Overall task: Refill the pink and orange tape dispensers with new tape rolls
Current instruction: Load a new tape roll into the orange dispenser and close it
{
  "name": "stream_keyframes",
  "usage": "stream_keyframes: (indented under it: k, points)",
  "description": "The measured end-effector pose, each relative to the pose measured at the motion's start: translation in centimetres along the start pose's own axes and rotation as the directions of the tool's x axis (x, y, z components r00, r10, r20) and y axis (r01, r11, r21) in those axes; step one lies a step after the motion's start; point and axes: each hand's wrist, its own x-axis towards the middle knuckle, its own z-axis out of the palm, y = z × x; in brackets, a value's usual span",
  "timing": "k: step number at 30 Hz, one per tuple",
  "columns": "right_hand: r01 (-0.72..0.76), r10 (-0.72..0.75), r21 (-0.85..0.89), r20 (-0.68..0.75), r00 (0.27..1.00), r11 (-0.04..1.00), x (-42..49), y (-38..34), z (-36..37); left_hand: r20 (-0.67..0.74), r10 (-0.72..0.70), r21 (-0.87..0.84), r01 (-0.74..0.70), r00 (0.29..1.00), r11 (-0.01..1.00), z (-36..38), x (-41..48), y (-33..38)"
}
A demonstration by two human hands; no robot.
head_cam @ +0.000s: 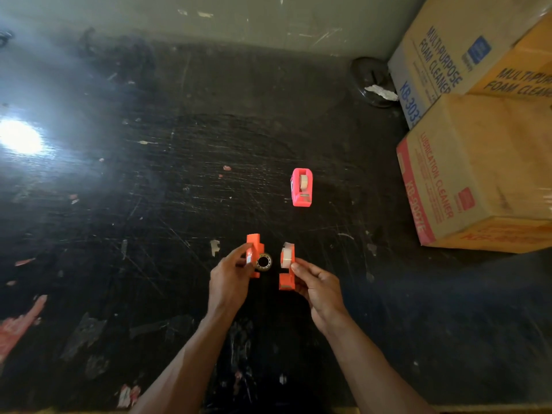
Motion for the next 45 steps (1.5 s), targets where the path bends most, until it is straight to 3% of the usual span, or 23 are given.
stream_keyframes:
  k: [5, 9, 30, 45]
  points:
    - [0.010, -0.010, 0.000, 0.023, 1.000, 1.000, -0.1, 0.0, -0.3, 0.148, -0.012, -0.326, 0.060, 0.989, 0.944, 0.7, -2.6, 2.0]
    - [0.019, -0.019, 0.018, 0.033, 0.999, 1.000, -0.4, -0.3, -0.8, 0.183, 0.019, -0.404, 0.058, 0.983, 0.913, 0.9, -3.6, 2.8]
    - [0.013, -0.016, 0.072, 0.045, 0.999, 0.997, -1.9, -0.8, -2.3, 0.220, 0.037, -0.353, 0.044, 0.975, 0.934, 0.8, -4.9, 3.6]
    - [0.030, -0.036, 0.067, 0.100, 0.994, 0.997, -2.3, -1.1, -2.1, 0.205, 0.038, -0.414, 0.051, 0.978, 0.909, 1.3, -5.6, 3.6]
